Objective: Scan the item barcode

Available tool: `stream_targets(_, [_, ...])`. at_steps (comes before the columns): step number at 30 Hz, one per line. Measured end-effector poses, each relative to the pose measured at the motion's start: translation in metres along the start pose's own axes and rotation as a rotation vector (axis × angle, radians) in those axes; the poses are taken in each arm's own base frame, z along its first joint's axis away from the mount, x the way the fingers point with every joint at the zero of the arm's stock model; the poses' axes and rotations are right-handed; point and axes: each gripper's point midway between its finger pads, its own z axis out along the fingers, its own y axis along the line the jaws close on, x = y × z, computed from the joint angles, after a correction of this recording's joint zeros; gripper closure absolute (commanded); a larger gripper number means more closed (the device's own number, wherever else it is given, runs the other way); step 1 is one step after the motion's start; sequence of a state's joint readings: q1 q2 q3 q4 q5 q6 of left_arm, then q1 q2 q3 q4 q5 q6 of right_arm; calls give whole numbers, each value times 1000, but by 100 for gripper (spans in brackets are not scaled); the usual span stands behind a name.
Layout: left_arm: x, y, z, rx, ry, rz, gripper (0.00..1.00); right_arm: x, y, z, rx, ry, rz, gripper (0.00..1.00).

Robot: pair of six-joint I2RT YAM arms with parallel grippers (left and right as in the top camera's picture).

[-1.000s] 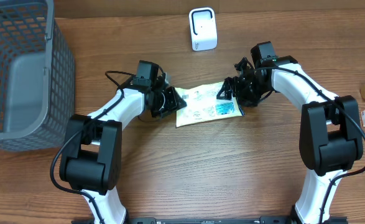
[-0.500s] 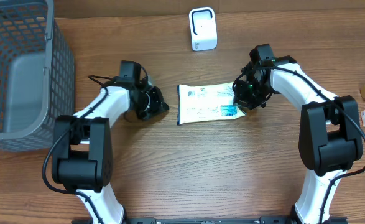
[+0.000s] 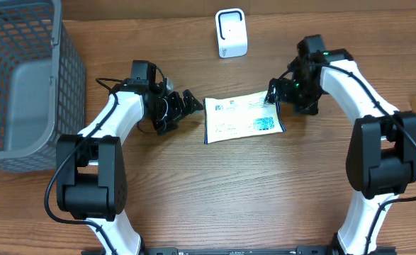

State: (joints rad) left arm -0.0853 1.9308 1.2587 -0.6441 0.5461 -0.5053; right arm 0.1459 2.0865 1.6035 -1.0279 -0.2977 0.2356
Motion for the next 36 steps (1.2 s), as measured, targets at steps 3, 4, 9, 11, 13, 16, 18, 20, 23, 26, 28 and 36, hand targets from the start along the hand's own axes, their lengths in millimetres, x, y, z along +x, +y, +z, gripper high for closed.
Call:
stream_targets(3, [-1, 6, 0, -31, -10, -3, 0, -12, 5, 2, -25, -48, -48, 0])
stream_targets(4, [0, 7, 0, -36, -7, -6, 0, -14, 7, 3, -39, -58, -57, 0])
stream_targets(9, [5, 12, 0, -62, 12, -23, 0, -2, 23, 29, -184, -45, -97, 0])
stream_targets(11, [7, 13, -1, -67, 18, -28, 0, -1, 26, 33, -220, -54, -98, 12])
stream_targets(13, [9, 14, -1, -71, 24, -32, 0, -1, 29, 34, -248, -65, -87, 39])
stream_targets(16, [9, 14, -1, -72, 25, -32, 0, 13, 27, 45, -257, -24, -48, 96])
stream_targets(18, [9, 14, -1, -72, 25, -32, 0, 15, 26, 46, -261, -12, -24, 96])
stream_targets(20, [9, 14, -1, -71, 25, -32, 0, 16, 27, 46, -267, -7, -3, 96])
stream_targets(23, [9, 14, -1, -71, 25, -32, 0, 19, 27, 40, -253, 21, 21, 96])
stream_targets(26, [8, 14, -1, -71, 24, -32, 0, 10, 30, 24, -218, 17, 33, 96])
stream_targets(28, [9, 14, -1, -71, 25, -32, 0, -3, 32, 1, -162, -19, 34, 96])
stream_targets(36, [5, 20, -1, -103, 6, -30, 0, -33, 15, -187, 233, -366, 28, 96])
